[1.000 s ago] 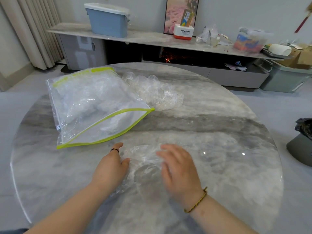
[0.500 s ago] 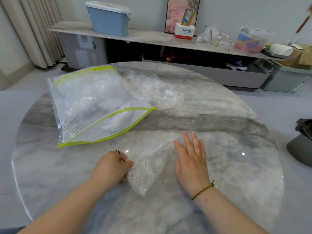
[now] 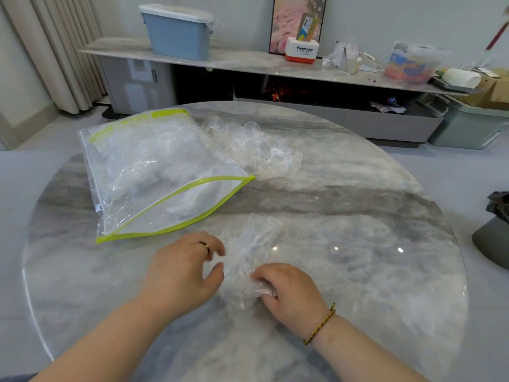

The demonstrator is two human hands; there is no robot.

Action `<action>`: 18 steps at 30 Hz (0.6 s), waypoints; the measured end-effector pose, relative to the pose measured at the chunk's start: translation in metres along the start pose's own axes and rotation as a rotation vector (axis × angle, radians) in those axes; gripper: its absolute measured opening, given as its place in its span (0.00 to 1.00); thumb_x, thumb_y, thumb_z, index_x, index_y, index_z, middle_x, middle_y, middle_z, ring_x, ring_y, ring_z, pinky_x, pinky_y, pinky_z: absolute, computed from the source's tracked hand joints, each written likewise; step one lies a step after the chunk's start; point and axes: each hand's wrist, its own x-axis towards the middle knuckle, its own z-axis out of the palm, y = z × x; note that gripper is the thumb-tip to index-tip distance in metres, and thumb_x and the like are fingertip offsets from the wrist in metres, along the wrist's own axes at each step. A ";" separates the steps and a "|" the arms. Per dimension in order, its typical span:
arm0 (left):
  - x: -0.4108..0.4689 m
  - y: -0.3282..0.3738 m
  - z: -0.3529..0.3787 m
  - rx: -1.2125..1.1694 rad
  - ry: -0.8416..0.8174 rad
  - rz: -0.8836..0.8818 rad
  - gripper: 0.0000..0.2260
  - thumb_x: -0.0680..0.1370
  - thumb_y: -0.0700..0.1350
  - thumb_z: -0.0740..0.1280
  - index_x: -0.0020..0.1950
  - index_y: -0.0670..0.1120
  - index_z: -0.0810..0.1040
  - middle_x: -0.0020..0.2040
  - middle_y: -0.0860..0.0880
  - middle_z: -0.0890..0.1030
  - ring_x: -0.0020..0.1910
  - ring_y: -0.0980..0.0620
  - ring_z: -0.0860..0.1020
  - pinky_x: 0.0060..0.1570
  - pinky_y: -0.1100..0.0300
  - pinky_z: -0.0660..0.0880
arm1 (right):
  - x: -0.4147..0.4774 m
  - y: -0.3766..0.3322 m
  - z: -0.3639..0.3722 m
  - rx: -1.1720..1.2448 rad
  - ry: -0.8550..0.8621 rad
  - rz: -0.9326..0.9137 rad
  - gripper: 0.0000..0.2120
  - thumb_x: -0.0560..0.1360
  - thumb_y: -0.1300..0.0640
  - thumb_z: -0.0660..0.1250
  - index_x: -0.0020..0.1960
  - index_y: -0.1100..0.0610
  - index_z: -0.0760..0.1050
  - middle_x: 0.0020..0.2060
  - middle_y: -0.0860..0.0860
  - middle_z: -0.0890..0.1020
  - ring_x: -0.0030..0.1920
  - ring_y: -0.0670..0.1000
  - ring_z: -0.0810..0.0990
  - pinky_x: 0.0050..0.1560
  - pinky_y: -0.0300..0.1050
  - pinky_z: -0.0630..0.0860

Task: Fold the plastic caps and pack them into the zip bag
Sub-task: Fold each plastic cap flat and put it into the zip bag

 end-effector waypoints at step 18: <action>-0.002 -0.006 0.043 -0.344 -0.091 -0.379 0.07 0.77 0.48 0.65 0.45 0.59 0.69 0.37 0.56 0.76 0.43 0.53 0.77 0.41 0.62 0.69 | 0.005 -0.009 -0.019 0.448 0.042 0.702 0.10 0.75 0.55 0.65 0.40 0.51 0.64 0.27 0.45 0.75 0.25 0.42 0.71 0.33 0.38 0.70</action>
